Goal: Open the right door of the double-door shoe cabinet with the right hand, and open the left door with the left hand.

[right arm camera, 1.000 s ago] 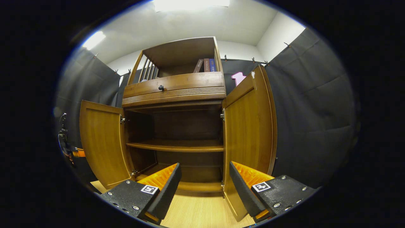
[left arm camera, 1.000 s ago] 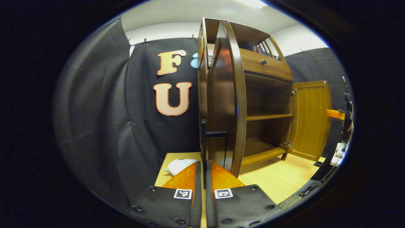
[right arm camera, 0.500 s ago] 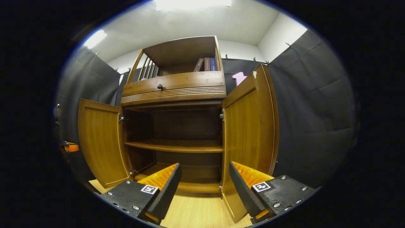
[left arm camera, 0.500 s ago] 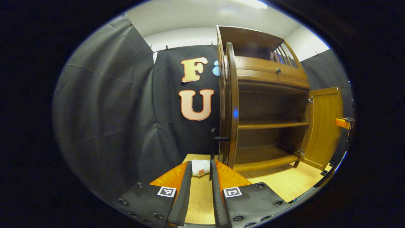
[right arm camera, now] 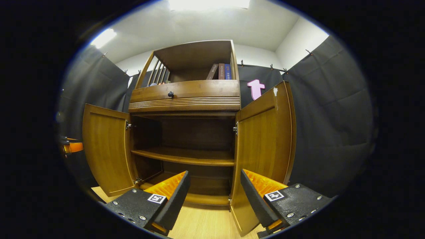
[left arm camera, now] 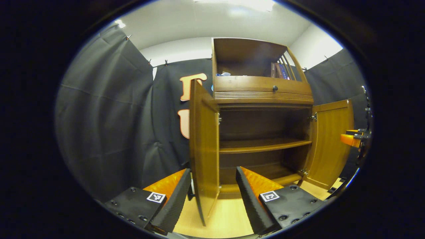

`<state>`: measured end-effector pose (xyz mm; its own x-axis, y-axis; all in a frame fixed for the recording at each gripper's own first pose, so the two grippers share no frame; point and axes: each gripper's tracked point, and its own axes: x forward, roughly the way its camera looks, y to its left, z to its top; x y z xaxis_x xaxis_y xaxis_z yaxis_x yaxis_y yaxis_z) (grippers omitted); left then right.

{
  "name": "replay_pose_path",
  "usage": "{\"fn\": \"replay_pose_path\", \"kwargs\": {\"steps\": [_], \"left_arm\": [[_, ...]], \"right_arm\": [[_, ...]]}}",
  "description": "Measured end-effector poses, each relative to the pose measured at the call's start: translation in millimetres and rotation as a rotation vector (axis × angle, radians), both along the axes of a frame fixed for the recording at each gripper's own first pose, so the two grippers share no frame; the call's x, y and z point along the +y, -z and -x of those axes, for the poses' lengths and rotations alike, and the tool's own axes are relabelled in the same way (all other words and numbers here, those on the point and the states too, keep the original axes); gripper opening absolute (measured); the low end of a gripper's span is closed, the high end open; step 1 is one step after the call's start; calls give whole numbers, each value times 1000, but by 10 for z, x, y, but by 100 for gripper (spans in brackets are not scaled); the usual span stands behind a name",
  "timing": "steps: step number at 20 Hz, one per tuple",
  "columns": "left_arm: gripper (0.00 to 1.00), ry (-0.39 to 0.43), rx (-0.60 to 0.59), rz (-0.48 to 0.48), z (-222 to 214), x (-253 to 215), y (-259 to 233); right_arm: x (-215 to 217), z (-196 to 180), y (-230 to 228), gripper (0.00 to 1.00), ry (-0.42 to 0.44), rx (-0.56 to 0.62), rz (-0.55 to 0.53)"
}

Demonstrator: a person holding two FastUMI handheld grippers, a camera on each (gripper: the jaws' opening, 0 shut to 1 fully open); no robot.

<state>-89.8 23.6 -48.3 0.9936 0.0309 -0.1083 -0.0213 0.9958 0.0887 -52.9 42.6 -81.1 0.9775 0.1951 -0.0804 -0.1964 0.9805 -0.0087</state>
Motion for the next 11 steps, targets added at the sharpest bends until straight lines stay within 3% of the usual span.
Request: {"fn": "replay_pose_path", "kwargs": {"steps": [8, 9, 11], "left_arm": [[96, 37, -49, -8, -272, -614, -216], [95, 48, -46, 0, -300, -681, -201], [96, 59, -36, 2, -371, -780, -171]], "right_arm": [[-278, -1, -200, 92, 36, -24, -48], [-354, 6, -213, 99, 52, -31, -47], [-482, 7, -219, 99, 81, -35, -45]]}}
